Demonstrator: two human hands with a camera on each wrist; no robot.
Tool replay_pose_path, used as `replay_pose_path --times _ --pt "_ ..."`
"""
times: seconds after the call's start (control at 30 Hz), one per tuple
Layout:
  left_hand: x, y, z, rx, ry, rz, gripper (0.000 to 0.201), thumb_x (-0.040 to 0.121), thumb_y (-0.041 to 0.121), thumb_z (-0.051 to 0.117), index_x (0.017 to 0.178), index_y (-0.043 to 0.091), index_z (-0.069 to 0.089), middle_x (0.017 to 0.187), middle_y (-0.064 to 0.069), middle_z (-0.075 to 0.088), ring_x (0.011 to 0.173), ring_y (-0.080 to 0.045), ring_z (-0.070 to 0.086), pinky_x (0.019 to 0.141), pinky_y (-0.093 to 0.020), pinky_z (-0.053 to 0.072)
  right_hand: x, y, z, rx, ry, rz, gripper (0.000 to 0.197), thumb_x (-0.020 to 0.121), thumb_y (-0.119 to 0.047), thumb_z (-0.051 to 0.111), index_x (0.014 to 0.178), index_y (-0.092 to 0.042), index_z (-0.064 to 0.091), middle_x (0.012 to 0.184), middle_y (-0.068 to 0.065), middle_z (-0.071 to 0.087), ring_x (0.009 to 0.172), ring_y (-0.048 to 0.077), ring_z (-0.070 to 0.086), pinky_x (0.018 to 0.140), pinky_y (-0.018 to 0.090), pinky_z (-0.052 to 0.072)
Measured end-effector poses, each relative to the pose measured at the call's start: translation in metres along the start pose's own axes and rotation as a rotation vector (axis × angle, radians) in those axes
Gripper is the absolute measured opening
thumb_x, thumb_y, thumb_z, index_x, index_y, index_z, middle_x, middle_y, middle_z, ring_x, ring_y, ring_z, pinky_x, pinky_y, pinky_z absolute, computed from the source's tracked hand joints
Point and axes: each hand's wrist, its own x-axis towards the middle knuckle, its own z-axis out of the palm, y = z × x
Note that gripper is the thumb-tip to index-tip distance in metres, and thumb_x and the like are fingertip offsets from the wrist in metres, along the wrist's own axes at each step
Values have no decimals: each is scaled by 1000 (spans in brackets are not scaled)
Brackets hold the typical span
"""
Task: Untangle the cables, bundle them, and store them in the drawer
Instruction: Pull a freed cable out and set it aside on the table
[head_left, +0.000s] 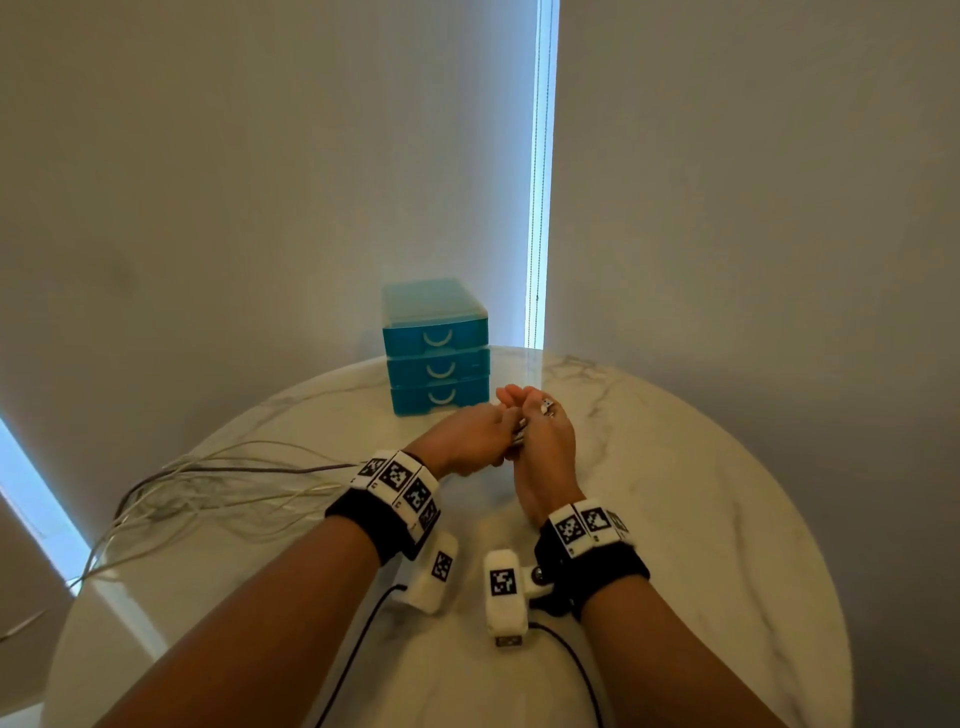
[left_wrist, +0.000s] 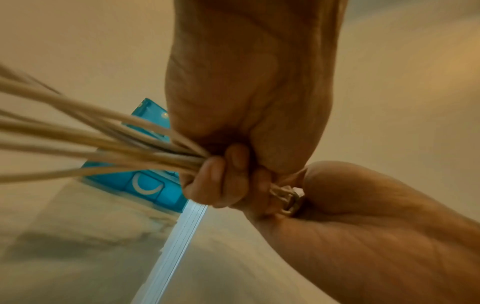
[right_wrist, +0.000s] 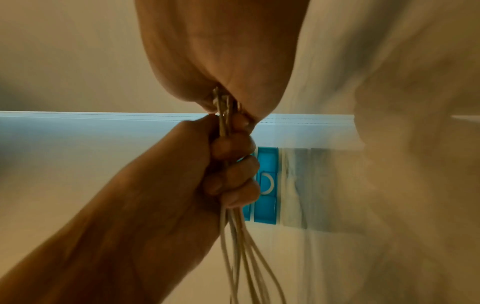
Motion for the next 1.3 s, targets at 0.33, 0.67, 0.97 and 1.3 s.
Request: replay_pose_path --times 0.33,0.67,0.97,1.3 --pt "2 -4 -13 109 156 52 58 116 42 28 96 10 72 95 -8 72 86 -21 67 86 -40 55 6 1 -1 -122 -96 7 35 112 -37 48 124 -18 75 117 5 77 109 22 72 95 39 59" --pt "1 -5 -7 348 311 35 56 116 43 26 71 21 52 69 1 53 68 -18 57 70 -32 47 2 -11 -8 -312 8 -52 33 106 -24 53 86 -19 80 98 11 80 91 26 77 73 37 67" --pt "0 1 -6 342 293 39 58 116 44 26 91 14 68 88 -6 72 80 -20 70 87 -36 59 7 -12 -18 -609 -41 -145 9 107 -21 58 108 -14 63 101 8 66 94 26 64 74 28 48" --pt "-3 -2 -38 462 277 50 37 117 29 32 91 14 54 90 -6 63 84 -27 63 81 -41 55 -10 -32 -13 -562 23 -396 24 106 -27 61 130 -27 62 130 -5 65 117 11 60 102 30 54"
